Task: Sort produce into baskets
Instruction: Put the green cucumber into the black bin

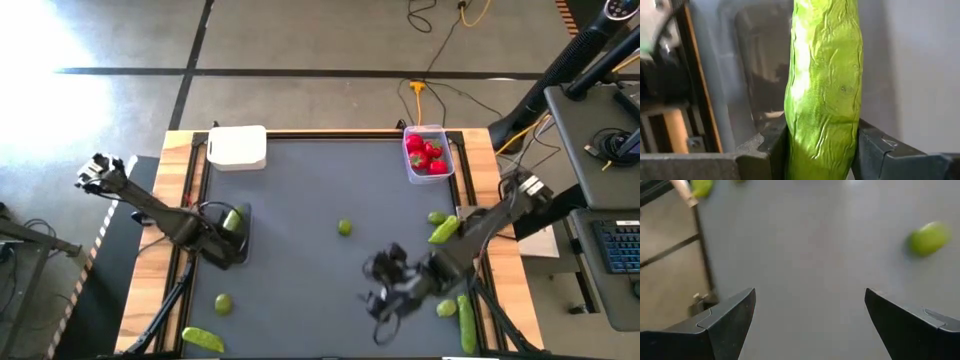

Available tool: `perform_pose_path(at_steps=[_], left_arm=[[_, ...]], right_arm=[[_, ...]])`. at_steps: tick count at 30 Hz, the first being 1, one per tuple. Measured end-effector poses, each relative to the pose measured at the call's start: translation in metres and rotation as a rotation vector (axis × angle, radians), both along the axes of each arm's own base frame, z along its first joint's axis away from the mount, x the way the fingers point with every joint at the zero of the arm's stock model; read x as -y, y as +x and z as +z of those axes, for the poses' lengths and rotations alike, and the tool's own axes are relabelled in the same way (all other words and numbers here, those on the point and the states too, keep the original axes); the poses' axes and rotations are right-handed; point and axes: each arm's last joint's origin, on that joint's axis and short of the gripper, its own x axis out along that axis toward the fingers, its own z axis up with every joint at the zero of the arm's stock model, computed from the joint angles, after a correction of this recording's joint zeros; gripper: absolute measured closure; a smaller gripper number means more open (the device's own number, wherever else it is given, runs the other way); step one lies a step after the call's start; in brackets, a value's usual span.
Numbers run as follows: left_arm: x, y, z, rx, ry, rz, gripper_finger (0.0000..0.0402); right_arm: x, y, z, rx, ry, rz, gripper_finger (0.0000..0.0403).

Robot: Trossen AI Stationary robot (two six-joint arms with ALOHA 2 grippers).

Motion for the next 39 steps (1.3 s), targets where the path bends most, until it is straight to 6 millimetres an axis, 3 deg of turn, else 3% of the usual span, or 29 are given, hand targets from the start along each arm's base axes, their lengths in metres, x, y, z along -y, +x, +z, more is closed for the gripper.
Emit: perform_pose_path(at_steps=[4,8,13,17,20,25,28,30,34,39], left_arm=[[-0.001,0.0,-0.023,0.004,-0.033,0.111,0.0254],[-0.003,0.001,-0.032,0.081,-0.031,0.17,0.0241],[-0.005,0.002,-0.038,0.089,-0.041,0.18,0.0201],[-0.004,0.001,-0.036,0.068,-0.085,0.147,0.017],[0.001,0.007,-0.014,0.113,-0.14,-0.009,0.0155],[0.016,0.019,0.052,0.293,-0.208,-0.303,0.0149],[0.034,0.025,0.09,0.388,-0.188,-0.568,0.0152],[0.05,0.027,0.104,0.399,-0.144,-0.785,0.0153],[0.088,0.03,0.108,0.311,0.016,-1.101,0.0153],[0.129,0.039,0.081,0.126,0.022,-1.173,0.0153]], right_arm=[[-0.039,-0.001,-0.03,0.035,0.062,-0.01,0.0035],[-0.068,0.002,-0.057,0.037,0.103,-0.008,0.0035],[-0.084,0.014,-0.077,0.013,0.12,-0.043,0.0035],[-0.092,0.022,-0.08,0.012,0.144,-0.026,0.0035],[-0.094,0.024,-0.078,0.011,0.134,0.01,0.0035],[-0.092,0.027,-0.075,0.046,0.05,0.044,0.0035],[-0.089,0.03,-0.073,0.059,0.013,0.057,0.0035],[-0.085,0.033,-0.073,0.058,0.012,0.046,0.0035],[-0.076,0.041,-0.073,0.057,0.009,0.023,0.0035],[-0.07,0.046,-0.073,0.057,0.044,-0.029,0.0035]])
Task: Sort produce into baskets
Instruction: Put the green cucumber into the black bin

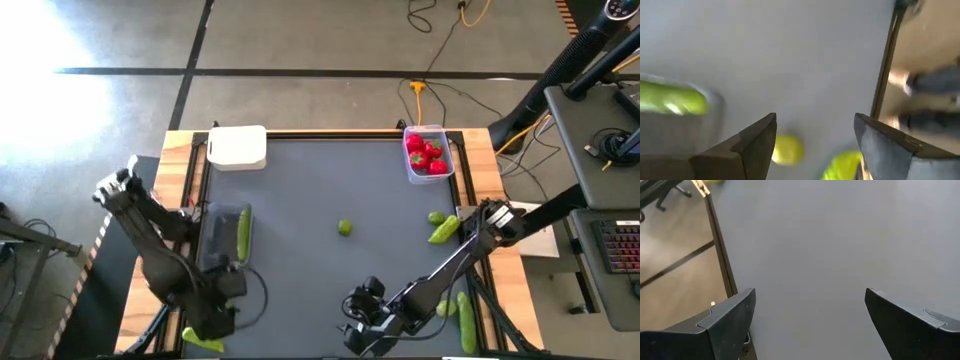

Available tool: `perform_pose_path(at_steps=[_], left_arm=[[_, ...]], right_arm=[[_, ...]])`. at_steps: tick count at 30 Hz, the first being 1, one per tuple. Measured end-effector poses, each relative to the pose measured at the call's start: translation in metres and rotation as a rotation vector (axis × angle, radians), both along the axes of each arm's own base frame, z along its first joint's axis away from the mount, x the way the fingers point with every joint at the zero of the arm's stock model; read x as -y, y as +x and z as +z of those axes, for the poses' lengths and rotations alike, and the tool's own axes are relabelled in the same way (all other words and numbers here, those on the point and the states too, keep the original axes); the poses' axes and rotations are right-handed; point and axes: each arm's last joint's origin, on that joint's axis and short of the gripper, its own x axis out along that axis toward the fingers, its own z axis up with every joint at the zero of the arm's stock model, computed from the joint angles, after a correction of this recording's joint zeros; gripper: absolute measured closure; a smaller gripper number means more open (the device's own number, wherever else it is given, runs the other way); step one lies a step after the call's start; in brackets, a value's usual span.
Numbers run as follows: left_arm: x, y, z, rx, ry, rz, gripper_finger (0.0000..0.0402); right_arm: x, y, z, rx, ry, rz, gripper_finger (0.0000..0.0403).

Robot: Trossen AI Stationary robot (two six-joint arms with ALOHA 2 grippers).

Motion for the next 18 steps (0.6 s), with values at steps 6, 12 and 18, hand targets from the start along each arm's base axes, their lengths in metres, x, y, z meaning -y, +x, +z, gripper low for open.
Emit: perform_pose_path(at_steps=[6,12,18], left_arm=[[0.041,-0.008,-0.047,-0.237,-0.015,-0.163,0.0153],[0.07,-0.022,-0.079,-0.358,-0.003,-0.248,0.0146],[0.09,-0.023,-0.113,-0.461,-0.008,-0.37,0.0114]], right_arm=[[0.007,0.005,0.0,0.004,0.015,-0.043,0.0035],[0.016,0.012,0.0,0.006,0.079,-0.131,0.0035],[0.023,0.017,0.0,0.008,0.103,-0.178,0.0035]])
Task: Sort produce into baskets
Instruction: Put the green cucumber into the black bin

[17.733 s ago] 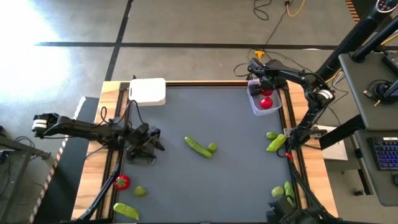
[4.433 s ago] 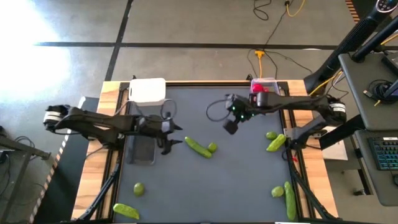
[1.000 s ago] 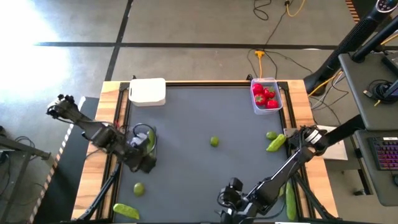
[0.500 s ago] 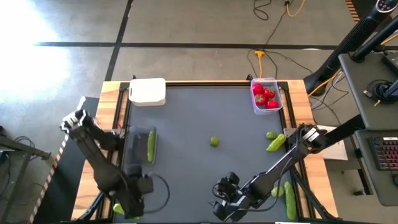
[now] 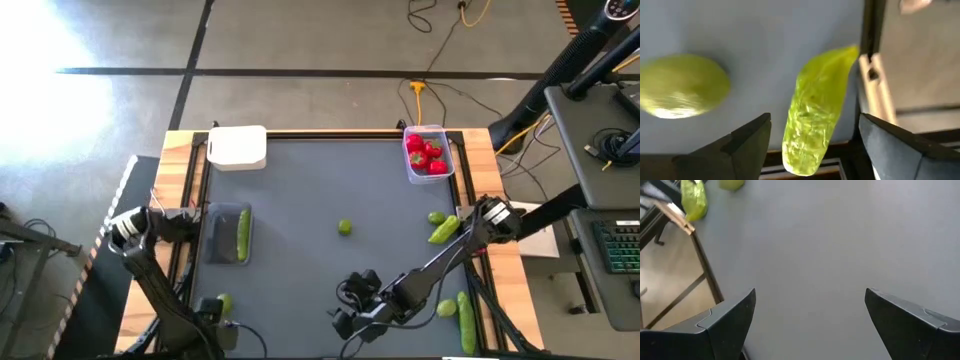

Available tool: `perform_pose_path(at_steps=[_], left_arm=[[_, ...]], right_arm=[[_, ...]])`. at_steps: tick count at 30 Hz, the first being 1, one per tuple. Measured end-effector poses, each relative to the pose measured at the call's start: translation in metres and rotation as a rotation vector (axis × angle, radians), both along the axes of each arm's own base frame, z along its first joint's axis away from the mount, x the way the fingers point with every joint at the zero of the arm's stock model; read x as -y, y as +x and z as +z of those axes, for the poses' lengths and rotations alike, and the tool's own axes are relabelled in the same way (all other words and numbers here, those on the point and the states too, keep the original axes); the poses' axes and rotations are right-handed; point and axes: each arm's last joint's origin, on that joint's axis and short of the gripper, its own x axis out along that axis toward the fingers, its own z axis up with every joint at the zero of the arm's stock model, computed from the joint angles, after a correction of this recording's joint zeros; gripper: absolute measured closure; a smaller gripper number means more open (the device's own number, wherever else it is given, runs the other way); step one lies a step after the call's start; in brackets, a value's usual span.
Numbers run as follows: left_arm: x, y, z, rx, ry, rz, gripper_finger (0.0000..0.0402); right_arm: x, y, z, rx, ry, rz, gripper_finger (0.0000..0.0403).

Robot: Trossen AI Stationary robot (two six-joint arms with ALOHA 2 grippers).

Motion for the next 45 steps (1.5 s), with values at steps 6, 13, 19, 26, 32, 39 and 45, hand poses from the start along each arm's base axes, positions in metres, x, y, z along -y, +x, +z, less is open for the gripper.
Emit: perform_pose_path(at_steps=[6,13,19,26,32,39,45], left_arm=[[-0.002,-0.001,-0.017,-0.053,0.032,-0.055,0.0084],[-0.001,-0.01,-0.034,-0.042,-0.105,-0.059,0.0087],[-0.008,-0.012,-0.046,0.009,-0.046,0.0,0.0109],[-0.015,-0.013,-0.041,0.056,0.02,0.02,0.0248],[-0.031,-0.02,-0.007,0.094,0.025,0.008,0.0271],[-0.071,-0.024,0.067,0.345,0.067,0.082,0.0271],[-0.15,-0.012,0.095,0.559,0.339,0.421,0.0271]], right_arm=[[0.0,0.0,0.0,0.003,0.012,-0.017,0.0035],[0.001,0.001,0.0,0.006,0.022,-0.034,0.0035],[0.002,0.001,0.0,0.011,0.032,-0.056,0.0035],[0.002,0.001,0.0,0.015,0.028,-0.063,0.0035],[0.008,0.005,0.0,0.011,0.013,-0.065,0.0035],[0.012,0.008,-0.001,0.016,0.009,-0.08,0.0035],[0.015,0.009,-0.001,0.027,0.014,-0.115,0.0035]])
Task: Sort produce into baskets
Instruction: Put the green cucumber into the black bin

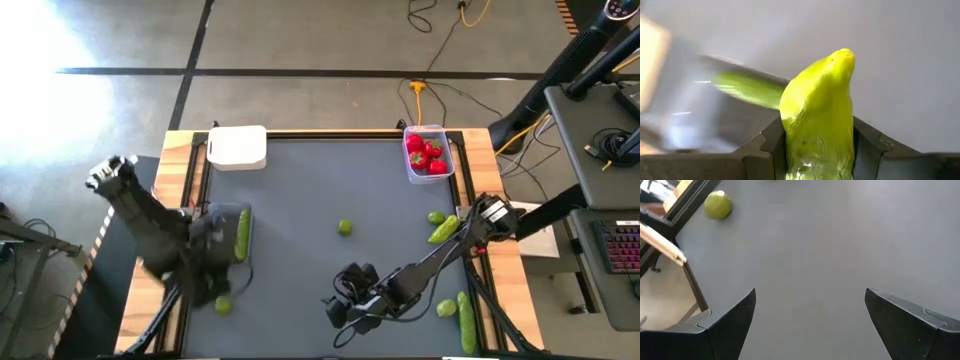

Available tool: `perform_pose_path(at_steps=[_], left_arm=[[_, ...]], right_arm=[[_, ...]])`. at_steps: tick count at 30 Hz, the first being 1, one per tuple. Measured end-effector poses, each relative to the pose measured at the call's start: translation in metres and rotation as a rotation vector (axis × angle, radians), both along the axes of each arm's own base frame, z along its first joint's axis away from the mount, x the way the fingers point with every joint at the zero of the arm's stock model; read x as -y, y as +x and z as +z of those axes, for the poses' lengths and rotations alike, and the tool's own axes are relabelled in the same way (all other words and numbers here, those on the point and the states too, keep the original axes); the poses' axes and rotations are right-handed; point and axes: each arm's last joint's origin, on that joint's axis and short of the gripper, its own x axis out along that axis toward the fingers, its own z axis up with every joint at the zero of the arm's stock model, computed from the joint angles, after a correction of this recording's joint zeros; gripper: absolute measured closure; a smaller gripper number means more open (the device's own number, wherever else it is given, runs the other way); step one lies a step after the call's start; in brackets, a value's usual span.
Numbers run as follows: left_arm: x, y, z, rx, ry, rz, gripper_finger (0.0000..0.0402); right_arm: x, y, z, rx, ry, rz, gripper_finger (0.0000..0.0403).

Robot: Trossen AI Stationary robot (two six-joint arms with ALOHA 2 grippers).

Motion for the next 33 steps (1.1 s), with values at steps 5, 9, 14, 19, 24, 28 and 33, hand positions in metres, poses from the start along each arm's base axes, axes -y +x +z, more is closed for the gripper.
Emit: perform_pose_path(at_steps=[5,9,14,19,24,28,33], left_arm=[[-0.069,0.008,-0.012,-0.005,-0.004,0.306,0.0271],[-0.11,0.0,-0.046,-0.058,-0.087,0.612,0.0271],[-0.129,-0.004,-0.089,-0.081,-0.258,0.771,0.0263],[-0.132,-0.002,-0.102,-0.07,-0.261,0.84,0.0244],[-0.133,0.0,-0.111,-0.057,-0.214,0.866,0.0239],[-0.133,0.002,-0.115,-0.056,-0.178,0.867,0.0225],[-0.131,0.006,-0.112,-0.08,-0.187,0.761,0.0189]], right_arm=[[0.0,0.0,0.0,0.003,0.01,-0.011,0.0035],[-0.002,0.0,0.001,0.02,0.044,-0.03,0.0035],[-0.008,0.001,0.004,0.074,0.103,-0.042,0.0035],[-0.012,0.002,0.006,0.102,0.125,-0.034,0.0035],[-0.011,0.002,0.006,0.106,0.125,-0.046,0.0035],[-0.01,0.001,0.006,0.093,0.13,-0.061,0.0035],[0.006,-0.02,0.019,-0.039,0.126,-0.156,0.0046]])
